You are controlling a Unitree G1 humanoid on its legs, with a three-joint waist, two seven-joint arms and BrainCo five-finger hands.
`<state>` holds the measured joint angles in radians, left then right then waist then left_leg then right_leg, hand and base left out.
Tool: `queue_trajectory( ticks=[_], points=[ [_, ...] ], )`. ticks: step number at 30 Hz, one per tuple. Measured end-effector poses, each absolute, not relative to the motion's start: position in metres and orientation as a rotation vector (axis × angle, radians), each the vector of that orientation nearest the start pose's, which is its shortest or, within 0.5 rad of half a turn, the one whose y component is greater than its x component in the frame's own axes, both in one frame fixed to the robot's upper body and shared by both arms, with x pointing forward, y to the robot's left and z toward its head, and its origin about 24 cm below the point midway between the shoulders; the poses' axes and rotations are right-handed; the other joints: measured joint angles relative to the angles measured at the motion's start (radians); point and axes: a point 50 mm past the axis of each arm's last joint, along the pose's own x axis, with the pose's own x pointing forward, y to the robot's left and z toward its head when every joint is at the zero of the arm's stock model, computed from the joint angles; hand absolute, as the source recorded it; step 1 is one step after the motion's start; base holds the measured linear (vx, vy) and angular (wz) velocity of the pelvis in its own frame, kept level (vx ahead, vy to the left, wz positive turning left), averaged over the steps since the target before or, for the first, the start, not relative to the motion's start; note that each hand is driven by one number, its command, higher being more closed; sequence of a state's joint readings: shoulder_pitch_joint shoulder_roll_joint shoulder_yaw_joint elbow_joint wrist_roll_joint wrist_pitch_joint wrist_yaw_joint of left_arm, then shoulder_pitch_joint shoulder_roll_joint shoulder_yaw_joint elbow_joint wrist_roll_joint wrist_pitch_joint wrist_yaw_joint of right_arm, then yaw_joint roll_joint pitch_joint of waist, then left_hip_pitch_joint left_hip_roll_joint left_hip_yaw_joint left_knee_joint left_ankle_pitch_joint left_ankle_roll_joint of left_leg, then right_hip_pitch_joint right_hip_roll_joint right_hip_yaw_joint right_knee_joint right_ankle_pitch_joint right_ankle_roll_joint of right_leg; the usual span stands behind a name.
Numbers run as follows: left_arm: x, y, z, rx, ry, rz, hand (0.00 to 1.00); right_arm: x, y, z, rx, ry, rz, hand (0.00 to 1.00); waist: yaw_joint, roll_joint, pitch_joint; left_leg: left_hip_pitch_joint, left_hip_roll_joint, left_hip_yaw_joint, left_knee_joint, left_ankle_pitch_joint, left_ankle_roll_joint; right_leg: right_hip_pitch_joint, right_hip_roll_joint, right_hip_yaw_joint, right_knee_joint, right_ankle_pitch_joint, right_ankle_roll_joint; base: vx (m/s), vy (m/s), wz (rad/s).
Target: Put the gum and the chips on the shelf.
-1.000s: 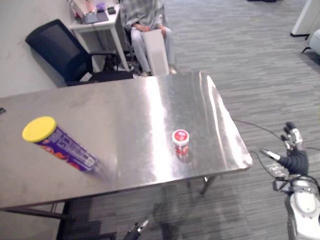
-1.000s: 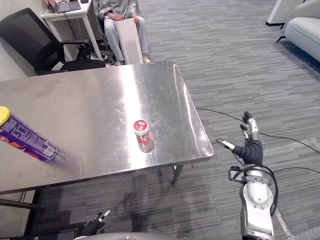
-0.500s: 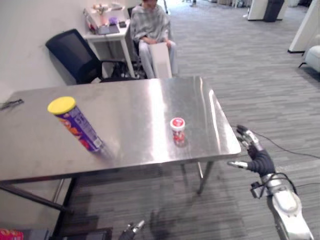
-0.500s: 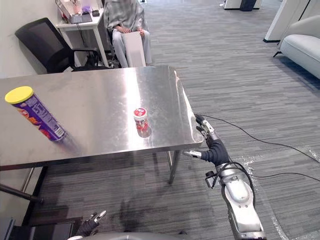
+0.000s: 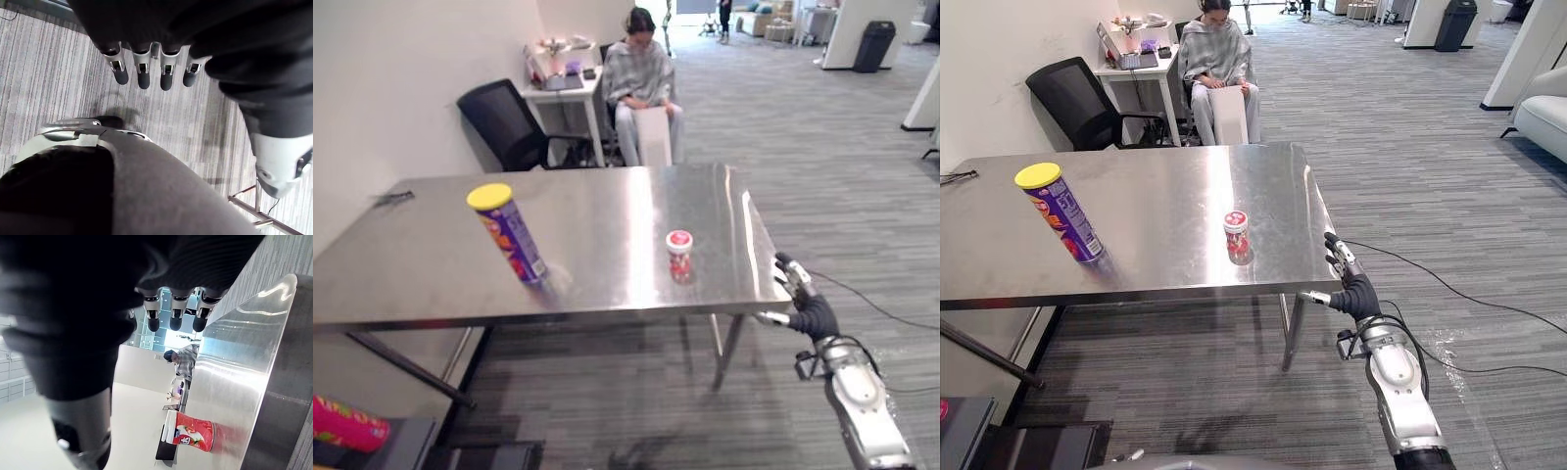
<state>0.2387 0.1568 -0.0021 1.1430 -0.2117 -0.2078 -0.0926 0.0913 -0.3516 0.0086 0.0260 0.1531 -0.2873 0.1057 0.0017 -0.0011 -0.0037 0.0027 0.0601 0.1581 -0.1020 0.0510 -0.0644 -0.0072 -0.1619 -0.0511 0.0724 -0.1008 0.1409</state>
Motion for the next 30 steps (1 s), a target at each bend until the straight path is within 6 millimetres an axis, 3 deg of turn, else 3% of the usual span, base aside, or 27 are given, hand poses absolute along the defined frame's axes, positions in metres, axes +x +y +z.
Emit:
queue_trajectory(
  ticks=[13, 24, 30],
  points=[
    [0.03, 0.215, -0.165, -0.051, 1.136, 0.164, 0.0, 0.256, -0.21, 0.055, -0.187, -0.153, 0.074, 0.0, 0.006, 0.004, -0.002, 0.005, 0.004, -0.034, 0.006, 0.008, 0.001, 0.029, 0.014, -0.031, -0.004, 0.004, -0.005, 0.08, -0.013, 0.07],
    [0.029, 0.214, -0.165, -0.025, 1.144, 0.142, 0.0, 0.265, -0.191, 0.051, -0.182, -0.14, 0.125, 0.0, 0.007, 0.004, 0.006, 0.014, 0.008, -0.035, 0.0, -0.001, -0.002, 0.024, 0.015, -0.033, 0.018, -0.03, -0.014, -0.04, -0.001, 0.0],
    [0.035, 0.214, -0.165, -0.018, 1.133, 0.135, 0.0, 0.284, -0.178, 0.045, -0.192, -0.097, 0.175, 0.0, 0.031, 0.003, 0.01, 0.005, 0.007, -0.039, 0.006, 0.004, -0.001, 0.018, 0.016, -0.035, 0.018, -0.02, -0.01, 0.07, -0.002, 0.01]
  ],
)
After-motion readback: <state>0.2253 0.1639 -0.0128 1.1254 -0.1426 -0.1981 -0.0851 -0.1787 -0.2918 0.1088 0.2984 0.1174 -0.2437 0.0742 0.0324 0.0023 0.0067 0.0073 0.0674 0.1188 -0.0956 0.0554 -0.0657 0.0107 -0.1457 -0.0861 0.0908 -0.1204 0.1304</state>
